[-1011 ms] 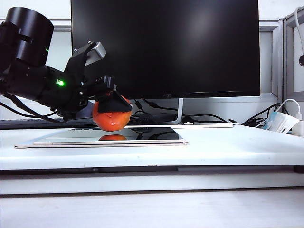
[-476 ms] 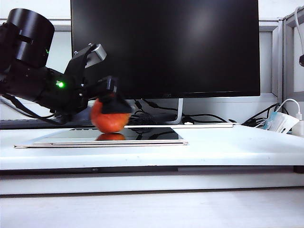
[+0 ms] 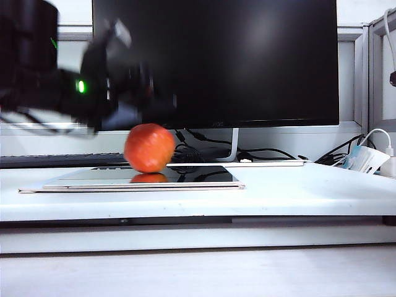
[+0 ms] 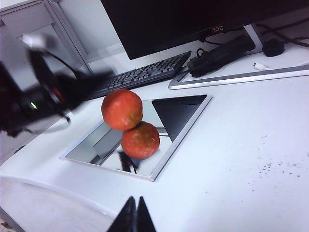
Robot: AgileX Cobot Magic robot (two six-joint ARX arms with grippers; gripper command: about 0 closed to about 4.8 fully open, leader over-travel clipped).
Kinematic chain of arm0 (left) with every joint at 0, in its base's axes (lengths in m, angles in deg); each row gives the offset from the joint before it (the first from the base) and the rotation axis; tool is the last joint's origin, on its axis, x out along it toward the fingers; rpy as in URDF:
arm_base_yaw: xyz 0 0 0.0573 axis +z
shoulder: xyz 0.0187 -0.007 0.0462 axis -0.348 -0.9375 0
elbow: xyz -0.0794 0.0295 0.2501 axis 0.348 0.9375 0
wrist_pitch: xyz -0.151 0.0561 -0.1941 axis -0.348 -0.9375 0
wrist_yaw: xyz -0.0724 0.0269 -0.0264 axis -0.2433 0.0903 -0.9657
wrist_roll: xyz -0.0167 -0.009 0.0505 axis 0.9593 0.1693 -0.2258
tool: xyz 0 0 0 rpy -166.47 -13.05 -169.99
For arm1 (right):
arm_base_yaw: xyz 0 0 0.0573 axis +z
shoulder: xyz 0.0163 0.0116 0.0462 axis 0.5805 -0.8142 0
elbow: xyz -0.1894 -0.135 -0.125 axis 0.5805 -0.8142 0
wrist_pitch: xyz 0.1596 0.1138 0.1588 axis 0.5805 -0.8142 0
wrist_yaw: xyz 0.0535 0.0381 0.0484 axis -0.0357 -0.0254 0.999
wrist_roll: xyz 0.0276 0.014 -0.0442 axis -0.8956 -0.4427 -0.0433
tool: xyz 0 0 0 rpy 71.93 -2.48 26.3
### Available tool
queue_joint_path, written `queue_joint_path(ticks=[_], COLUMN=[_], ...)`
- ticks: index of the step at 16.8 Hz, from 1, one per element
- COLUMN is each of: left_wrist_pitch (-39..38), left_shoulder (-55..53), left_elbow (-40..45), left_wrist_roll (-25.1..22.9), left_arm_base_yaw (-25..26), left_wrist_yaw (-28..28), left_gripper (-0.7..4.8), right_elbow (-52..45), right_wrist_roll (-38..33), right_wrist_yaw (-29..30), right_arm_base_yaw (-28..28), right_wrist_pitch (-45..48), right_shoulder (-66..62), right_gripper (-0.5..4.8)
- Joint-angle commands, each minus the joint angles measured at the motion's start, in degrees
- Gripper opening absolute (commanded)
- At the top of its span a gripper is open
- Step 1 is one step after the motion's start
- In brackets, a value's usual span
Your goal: Place the orange on the center of the mirror.
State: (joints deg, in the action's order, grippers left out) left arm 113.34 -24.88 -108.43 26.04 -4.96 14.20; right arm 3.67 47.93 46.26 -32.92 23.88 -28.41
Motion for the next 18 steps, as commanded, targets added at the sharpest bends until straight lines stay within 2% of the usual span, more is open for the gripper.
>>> queue_joint_path(ticks=[1,2,3,5,6,8,9,12,14,16,18], left_wrist_pitch=[7.2,6.5,5.2,-0.8,-6.9,-26.8,-36.3,-49.0,-56.5,-59.0,-57.3], left_shoulder=[6.2,9.1,13.9,24.0,29.2,44.0,52.6,69.0,76.6,80.8,81.7], left_elbow=[0.0,0.3,0.5,0.6,0.6,0.6,0.7,0.7,0.7,0.6,0.5], left_wrist_roll=[0.7,2.8,4.7,4.6,3.7,-4.6,-9.8,-12.8,-16.4,-20.9,-25.7], left_arm_base_yaw=[0.0,0.0,-0.1,-1.1,-1.5,-7.1,-12.9,-28.3,-39.8,-49.9,-60.2], left_wrist_yaw=[0.2,-0.3,1.3,1.9,3.8,15.4,23.9,42.4,55.7,66.2,76.6], left_gripper=[4.15,0.26,-0.03,-0.05,-0.05,-0.05,-0.05,-0.05,-0.05,-0.05,-0.05], right_elbow=[-0.4,-0.4,-0.4,-0.4,-0.4,-0.4,-0.4,-0.4,-0.4,-0.4,-0.4], right_wrist_roll=[-0.2,-0.2,-0.2,-0.2,-0.2,-0.2,-0.1,1.7,10.6,21.4,24.1], right_wrist_yaw=[-0.1,-0.1,-0.1,-0.1,-0.1,-1.5,-4.3,-17.4,-28.0,-29.7,-29.7], right_arm_base_yaw=[0.0,0.0,0.0,0.0,0.0,-0.1,-0.1,-0.1,-0.1,-0.2,-0.2], right_wrist_pitch=[1.0,1.0,1.0,1.0,1.0,1.3,1.6,3.8,3.8,3.8,3.8], right_shoulder=[0.0,0.0,0.0,0.0,0.0,0.0,0.0,0.0,0.0,0.0,0.0], right_gripper=[-0.01,-0.01,-0.01,-0.01,-0.01,-0.01,-0.01,-0.01,-0.01,-0.01,-0.01])
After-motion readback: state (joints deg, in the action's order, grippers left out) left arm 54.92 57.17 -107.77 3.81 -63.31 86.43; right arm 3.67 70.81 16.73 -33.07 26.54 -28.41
